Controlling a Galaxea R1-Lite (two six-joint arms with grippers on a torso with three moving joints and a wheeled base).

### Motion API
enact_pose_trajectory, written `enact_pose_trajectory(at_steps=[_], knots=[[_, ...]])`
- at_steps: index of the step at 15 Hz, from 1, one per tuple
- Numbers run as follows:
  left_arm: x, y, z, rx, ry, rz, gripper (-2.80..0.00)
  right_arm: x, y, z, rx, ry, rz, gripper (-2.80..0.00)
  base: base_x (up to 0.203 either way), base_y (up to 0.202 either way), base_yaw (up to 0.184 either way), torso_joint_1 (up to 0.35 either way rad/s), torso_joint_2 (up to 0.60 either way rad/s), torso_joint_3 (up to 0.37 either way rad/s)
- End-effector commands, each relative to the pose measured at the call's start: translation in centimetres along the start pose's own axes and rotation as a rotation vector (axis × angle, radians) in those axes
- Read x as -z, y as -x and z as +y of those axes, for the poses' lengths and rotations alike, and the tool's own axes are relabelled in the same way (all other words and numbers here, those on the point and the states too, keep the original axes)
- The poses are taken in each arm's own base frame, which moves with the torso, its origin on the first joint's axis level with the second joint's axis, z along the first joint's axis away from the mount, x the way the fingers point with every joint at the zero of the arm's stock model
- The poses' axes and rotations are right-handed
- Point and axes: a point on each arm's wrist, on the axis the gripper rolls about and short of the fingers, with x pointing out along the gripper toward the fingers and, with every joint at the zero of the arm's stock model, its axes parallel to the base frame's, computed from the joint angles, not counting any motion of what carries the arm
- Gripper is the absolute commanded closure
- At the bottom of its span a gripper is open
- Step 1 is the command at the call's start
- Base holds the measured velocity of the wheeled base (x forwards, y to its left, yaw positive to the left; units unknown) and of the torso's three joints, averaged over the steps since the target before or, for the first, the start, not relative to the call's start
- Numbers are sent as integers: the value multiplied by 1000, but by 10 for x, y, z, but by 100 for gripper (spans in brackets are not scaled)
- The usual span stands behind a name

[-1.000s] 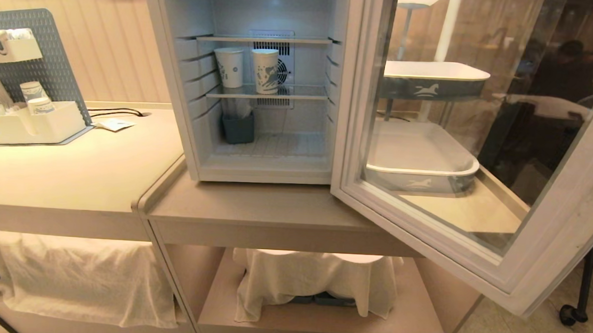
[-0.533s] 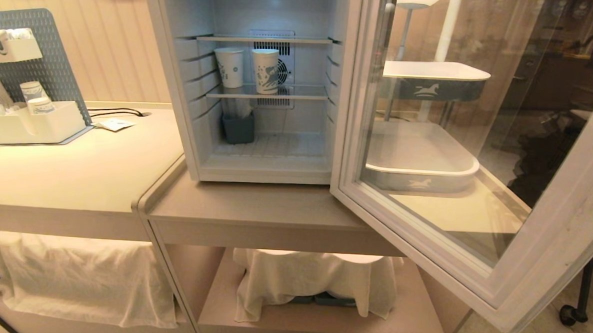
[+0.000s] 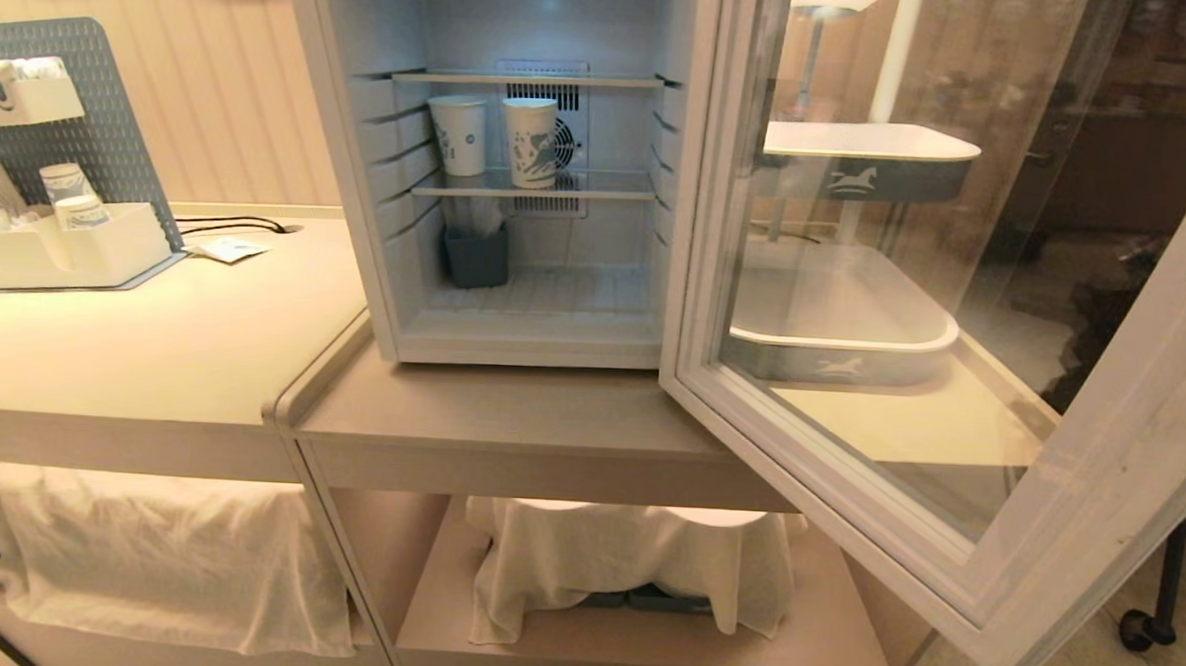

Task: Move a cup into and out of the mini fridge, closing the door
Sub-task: Close the freezer door

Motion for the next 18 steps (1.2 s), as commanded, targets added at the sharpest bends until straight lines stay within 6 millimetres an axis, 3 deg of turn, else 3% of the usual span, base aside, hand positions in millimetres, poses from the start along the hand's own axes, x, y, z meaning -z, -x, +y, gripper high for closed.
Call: enact_pose_trajectory(at_steps=[1,10,18], knots=[[0,0,0,-1,0,0,0,0,14,5,-54,4,-29,0,0,0,0,0,0,0],[0,0,0,-1,-1,0,0,8,45,24,-260,-61,-59,0,0,0,0,0,0,0],[0,0,0,-1,-1,0,0,5,56,36,-397,-156,-43,0,0,0,0,0,0,0]])
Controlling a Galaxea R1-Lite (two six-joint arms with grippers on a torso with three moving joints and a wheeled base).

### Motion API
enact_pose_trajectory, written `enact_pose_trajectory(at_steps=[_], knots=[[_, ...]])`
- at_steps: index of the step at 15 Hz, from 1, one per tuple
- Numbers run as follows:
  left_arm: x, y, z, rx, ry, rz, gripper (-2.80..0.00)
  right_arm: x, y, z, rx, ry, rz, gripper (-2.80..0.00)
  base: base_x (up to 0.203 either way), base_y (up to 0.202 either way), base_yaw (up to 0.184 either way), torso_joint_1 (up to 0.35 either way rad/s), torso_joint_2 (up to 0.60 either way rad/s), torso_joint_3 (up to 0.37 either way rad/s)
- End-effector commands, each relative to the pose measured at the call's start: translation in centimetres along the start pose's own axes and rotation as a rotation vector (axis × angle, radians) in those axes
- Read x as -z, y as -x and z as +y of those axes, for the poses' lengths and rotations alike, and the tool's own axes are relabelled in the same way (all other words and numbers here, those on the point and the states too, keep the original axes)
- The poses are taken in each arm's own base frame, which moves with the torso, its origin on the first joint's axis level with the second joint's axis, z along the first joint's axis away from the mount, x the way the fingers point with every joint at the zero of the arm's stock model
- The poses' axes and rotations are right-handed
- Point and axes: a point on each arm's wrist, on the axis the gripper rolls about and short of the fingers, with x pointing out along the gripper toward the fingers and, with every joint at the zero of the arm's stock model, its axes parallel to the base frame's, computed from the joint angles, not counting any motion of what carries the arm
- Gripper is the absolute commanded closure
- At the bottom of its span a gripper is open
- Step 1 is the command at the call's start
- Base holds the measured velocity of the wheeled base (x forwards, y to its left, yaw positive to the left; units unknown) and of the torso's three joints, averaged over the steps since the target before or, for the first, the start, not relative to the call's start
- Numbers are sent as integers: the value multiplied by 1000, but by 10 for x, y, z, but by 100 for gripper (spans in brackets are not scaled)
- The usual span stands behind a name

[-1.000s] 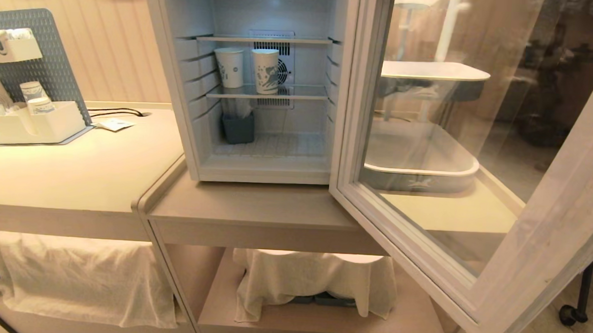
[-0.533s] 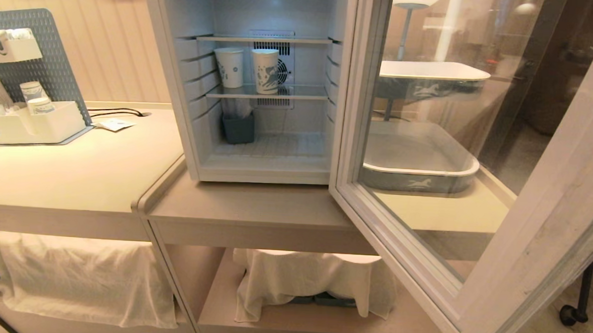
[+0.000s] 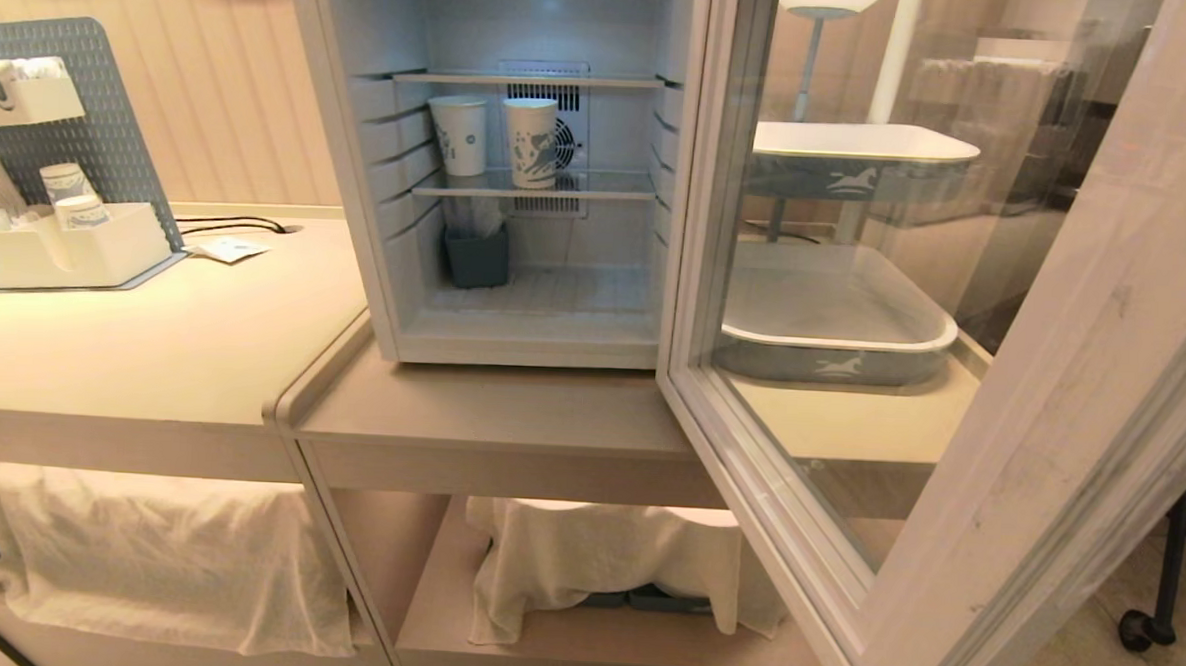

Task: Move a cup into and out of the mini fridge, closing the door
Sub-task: Close the freezer door

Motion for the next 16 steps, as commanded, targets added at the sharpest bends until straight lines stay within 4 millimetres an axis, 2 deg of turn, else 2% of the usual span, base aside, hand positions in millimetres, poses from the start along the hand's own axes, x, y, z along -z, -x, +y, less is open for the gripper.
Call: enact_pose_trajectory(at_steps=[1,6,10,16], knots=[[0,0,0,-2,-1,0,0,-1,1,7,-46,-31,9,0,0,0,0,0,0,0],[0,0,0,0,-1,0,0,-2,-1,18,-98,-43,25,0,0,0,0,0,0,0],[0,0,0,0,0,0,0,-5,1,32,-183,-98,43,0,0,0,0,0,0,0],[0,0,0,0,-1,0,0,-9,-9,57,-279,-100,89,0,0,0,0,0,0,0]])
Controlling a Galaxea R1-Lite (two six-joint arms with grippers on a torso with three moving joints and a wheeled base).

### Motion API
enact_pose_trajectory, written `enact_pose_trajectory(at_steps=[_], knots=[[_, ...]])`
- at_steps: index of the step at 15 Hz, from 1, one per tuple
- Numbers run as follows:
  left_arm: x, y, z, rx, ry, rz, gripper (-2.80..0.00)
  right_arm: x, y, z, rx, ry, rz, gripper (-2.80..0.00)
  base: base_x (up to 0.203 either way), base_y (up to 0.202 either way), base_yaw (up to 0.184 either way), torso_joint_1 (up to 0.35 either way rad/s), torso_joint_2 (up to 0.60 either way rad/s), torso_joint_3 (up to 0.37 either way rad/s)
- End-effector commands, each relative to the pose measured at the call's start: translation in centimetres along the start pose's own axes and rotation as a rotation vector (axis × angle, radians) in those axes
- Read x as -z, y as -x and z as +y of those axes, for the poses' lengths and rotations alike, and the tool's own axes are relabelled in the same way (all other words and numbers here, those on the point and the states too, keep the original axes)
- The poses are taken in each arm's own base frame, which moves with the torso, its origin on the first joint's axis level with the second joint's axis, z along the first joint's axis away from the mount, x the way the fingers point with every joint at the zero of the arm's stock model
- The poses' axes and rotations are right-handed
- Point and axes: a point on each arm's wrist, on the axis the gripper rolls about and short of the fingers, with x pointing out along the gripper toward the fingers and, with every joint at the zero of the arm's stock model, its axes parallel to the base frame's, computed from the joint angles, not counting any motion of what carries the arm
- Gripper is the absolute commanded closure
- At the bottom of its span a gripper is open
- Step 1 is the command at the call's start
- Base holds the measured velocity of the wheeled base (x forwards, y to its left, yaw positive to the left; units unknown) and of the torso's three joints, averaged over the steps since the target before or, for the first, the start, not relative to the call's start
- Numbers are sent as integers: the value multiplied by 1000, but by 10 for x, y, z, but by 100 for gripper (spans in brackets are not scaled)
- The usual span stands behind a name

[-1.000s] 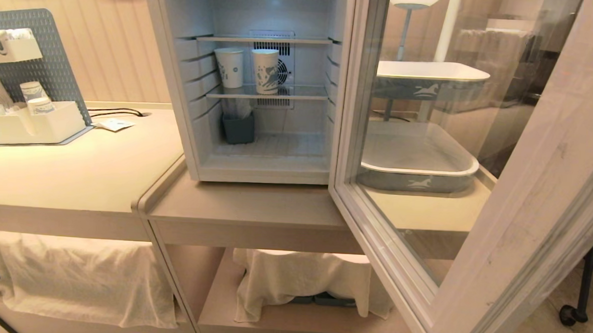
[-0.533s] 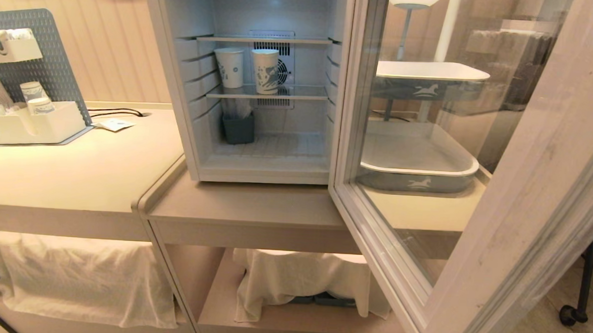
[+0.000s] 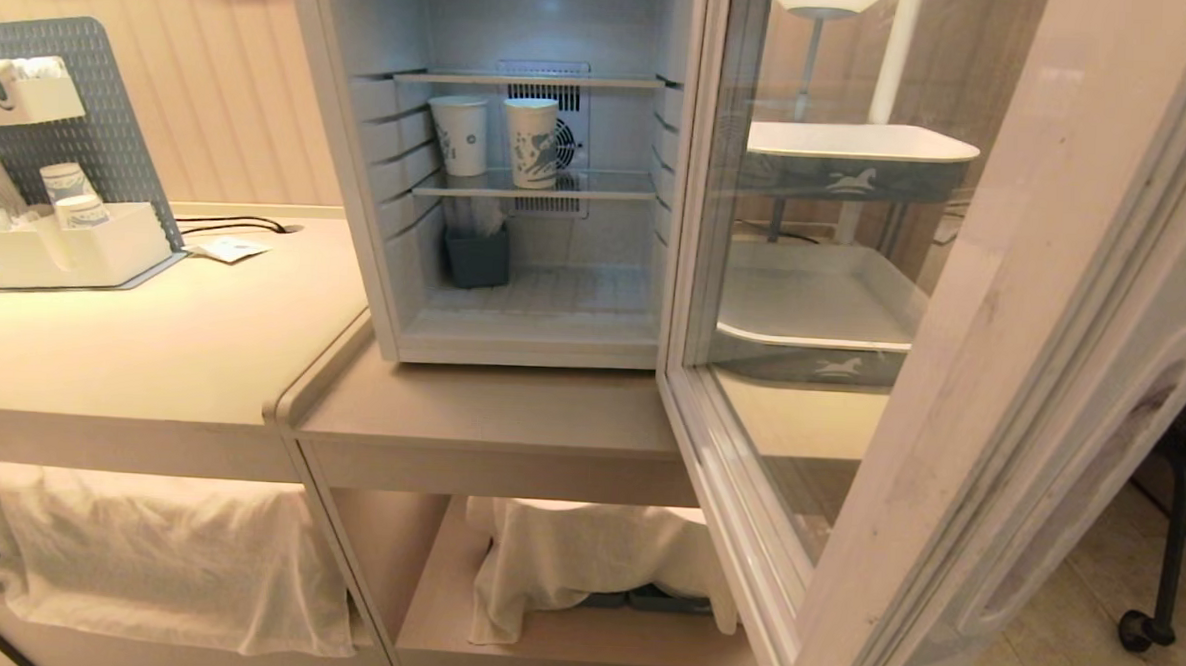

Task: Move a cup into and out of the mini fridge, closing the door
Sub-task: Close the freezer door

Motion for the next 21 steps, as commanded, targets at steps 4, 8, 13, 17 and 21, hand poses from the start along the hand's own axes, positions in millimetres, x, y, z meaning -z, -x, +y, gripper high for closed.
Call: enact_pose_trajectory(at_steps=[4,8,13,17,21], knots=[[0,0,0,0,0,-1,0,-9,-19,12,-8,-21,4,0,0,0,0,0,0,0],[0,0,0,0,-1,1,0,-10,-35,22,-21,-19,25,0,0,0,0,0,0,0],[0,0,0,0,0,0,0,-15,-64,45,-61,-6,36,0,0,0,0,0,0,0],[0,0,0,0,1,0,0,-12,-87,61,-87,7,61,0,0,0,0,0,0,0],[0,0,0,0,1,-1,0,-8,-108,76,-108,20,77,0,0,0,0,0,0,0]])
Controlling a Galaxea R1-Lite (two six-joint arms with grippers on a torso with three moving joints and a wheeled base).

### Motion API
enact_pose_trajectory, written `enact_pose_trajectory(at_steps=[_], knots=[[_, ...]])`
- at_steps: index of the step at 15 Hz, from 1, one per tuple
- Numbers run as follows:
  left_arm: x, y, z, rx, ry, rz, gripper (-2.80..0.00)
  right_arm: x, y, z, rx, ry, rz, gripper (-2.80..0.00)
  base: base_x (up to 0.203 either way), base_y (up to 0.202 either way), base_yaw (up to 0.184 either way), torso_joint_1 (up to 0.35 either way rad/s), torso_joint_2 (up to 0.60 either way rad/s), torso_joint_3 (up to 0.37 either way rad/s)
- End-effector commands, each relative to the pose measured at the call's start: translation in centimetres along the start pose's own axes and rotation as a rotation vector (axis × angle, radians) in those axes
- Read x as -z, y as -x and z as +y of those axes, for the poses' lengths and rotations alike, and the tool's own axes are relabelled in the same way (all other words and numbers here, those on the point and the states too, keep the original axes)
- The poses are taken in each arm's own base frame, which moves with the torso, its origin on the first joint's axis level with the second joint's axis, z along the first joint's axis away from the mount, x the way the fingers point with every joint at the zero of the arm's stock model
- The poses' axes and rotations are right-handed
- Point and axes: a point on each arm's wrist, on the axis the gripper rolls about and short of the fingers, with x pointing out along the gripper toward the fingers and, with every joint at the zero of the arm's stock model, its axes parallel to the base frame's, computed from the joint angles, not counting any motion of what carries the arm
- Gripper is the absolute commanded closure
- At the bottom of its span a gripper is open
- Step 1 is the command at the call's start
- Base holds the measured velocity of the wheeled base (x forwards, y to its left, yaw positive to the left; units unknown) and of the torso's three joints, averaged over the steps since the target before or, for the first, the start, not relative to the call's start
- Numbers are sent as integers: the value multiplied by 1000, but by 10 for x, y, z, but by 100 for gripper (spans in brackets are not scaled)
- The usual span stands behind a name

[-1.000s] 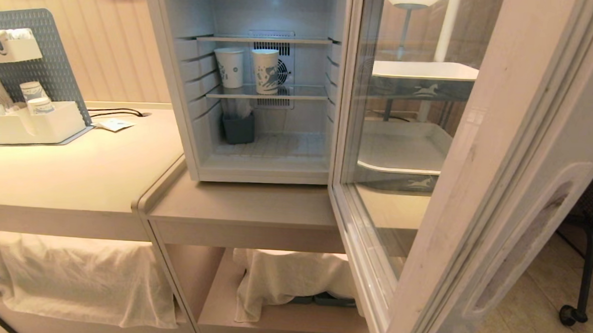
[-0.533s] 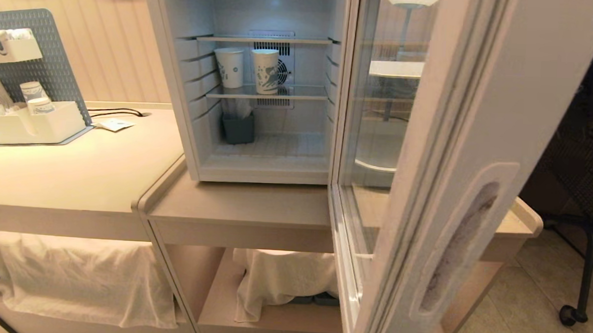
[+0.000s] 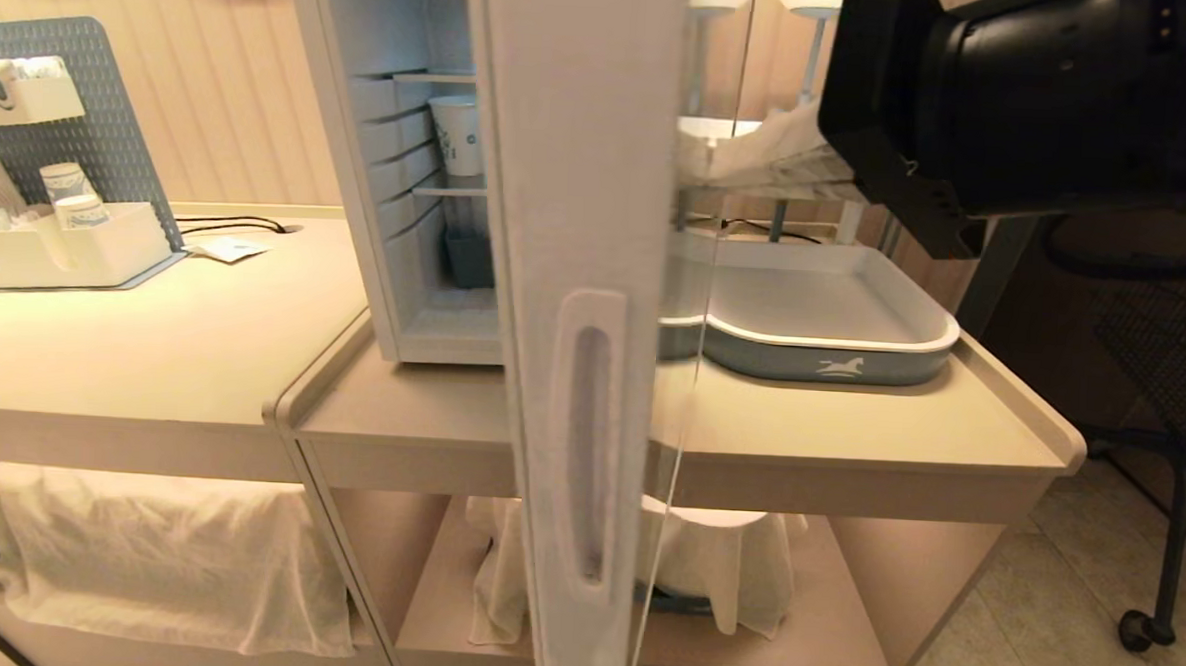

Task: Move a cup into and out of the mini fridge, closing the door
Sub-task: Close the freezer door

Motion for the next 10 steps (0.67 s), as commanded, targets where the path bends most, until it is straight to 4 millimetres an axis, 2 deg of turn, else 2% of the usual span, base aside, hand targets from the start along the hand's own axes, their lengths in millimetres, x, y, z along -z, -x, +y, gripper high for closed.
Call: enact_pose_trajectory(at_steps=[1,6,10], knots=[[0,0,0,0,0,1,0,5,-24,5,7,7,27,0,0,0,0,0,0,0],[0,0,0,0,-2,1,0,6,-52,12,-13,11,-3,0,0,0,0,0,0,0],[0,0,0,-1,0,0,0,14,-82,13,-20,29,-17,0,0,0,0,0,0,0]])
